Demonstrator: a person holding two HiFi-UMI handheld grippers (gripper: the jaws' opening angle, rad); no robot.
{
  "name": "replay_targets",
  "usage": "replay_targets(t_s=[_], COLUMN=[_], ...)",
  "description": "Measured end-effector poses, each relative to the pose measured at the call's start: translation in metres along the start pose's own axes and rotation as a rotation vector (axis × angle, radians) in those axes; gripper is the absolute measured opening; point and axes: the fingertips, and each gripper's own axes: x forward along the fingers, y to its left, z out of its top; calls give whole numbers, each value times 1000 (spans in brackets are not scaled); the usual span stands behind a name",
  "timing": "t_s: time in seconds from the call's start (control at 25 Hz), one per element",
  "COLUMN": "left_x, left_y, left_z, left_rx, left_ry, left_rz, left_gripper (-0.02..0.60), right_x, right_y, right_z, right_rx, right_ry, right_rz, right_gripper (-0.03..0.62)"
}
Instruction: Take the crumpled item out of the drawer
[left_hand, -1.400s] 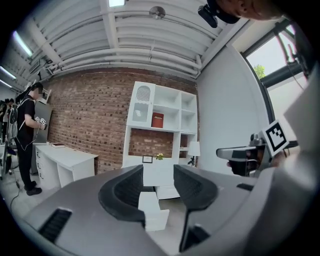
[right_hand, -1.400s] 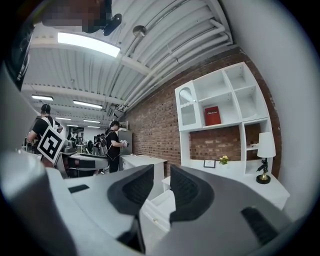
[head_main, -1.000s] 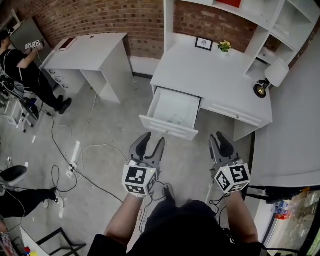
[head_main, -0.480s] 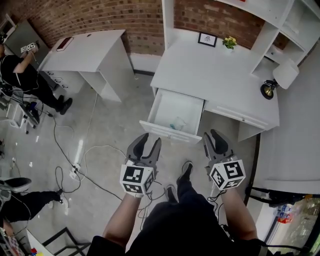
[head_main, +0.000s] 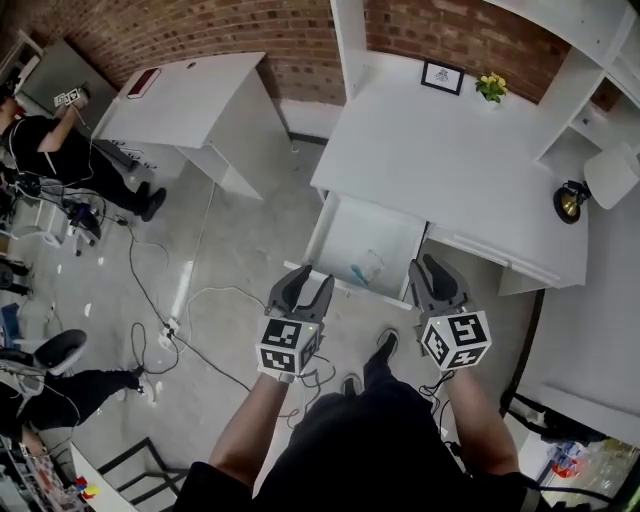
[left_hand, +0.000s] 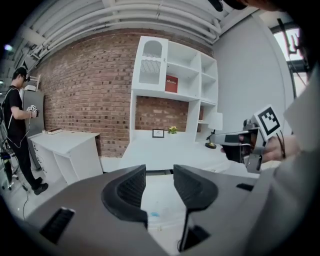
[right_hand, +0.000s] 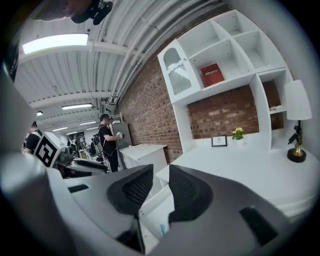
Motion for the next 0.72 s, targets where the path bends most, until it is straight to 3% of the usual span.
replay_targets(t_s=[0.36,0.56,0.72], left_x=[55,89,121], left_y=[10,18,21], left_z=[-13,-39,-59], left_rx=[28,68,120], left_ry=[119,228,315], left_rz=[-13,-91,-196], left_gripper=[169,169,169], right_x=[36,42,42], right_y=[-35,-47,-62], right_z=[-7,-10,-9], right_rx=[42,66,81], right_ry=[47,62,78], right_rz=[19,-23,-103], right_gripper=[97,97,97])
